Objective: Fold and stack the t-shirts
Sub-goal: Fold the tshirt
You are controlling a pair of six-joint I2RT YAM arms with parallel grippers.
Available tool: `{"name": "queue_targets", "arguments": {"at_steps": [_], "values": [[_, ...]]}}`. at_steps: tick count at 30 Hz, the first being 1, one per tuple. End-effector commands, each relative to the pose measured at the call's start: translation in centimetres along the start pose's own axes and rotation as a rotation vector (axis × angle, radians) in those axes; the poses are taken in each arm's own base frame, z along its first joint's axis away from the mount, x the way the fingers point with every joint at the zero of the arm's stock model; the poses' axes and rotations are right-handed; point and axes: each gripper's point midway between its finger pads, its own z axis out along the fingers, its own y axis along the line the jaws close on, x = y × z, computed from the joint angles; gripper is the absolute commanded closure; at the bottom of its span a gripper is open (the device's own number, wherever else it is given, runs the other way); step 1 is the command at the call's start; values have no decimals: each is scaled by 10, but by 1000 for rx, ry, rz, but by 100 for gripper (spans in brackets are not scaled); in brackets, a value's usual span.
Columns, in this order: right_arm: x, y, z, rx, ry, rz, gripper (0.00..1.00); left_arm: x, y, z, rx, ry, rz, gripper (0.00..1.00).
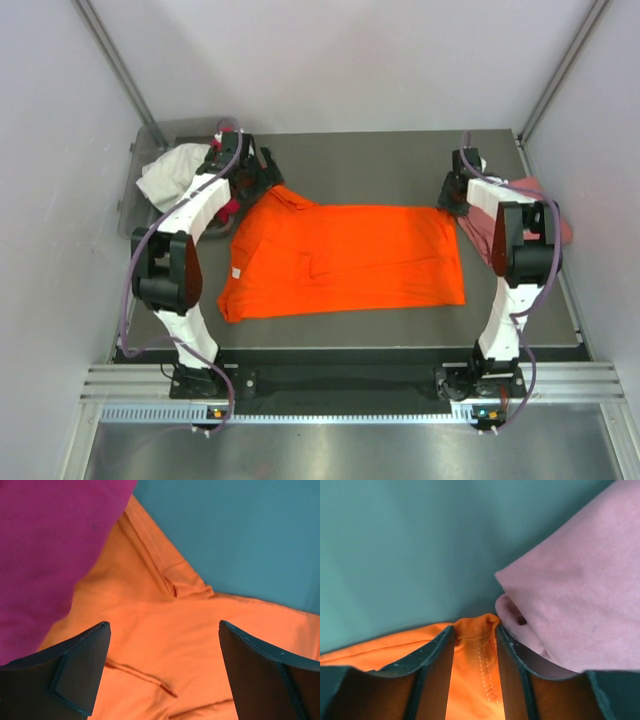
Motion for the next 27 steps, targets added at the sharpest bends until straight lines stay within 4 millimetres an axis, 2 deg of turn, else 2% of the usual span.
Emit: {"name": "queue_targets", "arguments": {"at_steps": [1, 6, 8, 11, 12, 13, 19, 27], "values": [[-3, 10, 7, -55, 1, 17, 59, -20, -12, 16, 12, -43, 11, 7], [-6, 9, -3, -58, -24, 24, 52, -21, -22, 30, 6, -51, 22, 8], [-7, 9, -6, -62, -36, 24, 53, -24, -21, 33, -19, -67, 28, 8], [-5, 7, -6, -52, -32, 25, 71, -32, -15, 38, -61, -107, 27, 9], [-4, 7, -5, -49, -28, 26, 94, -34, -12, 39, -74, -115, 32, 10], [-4, 7, -5, -51, -31, 25, 100, -35, -12, 41, -80, -118, 32, 11], [-10, 7, -12, -53, -71, 37, 100, -35, -14, 62, -85, -100, 32, 21], [-10, 12, -15, -87, -75, 41, 100, -24, -14, 91, -133, -83, 40, 26]]}}
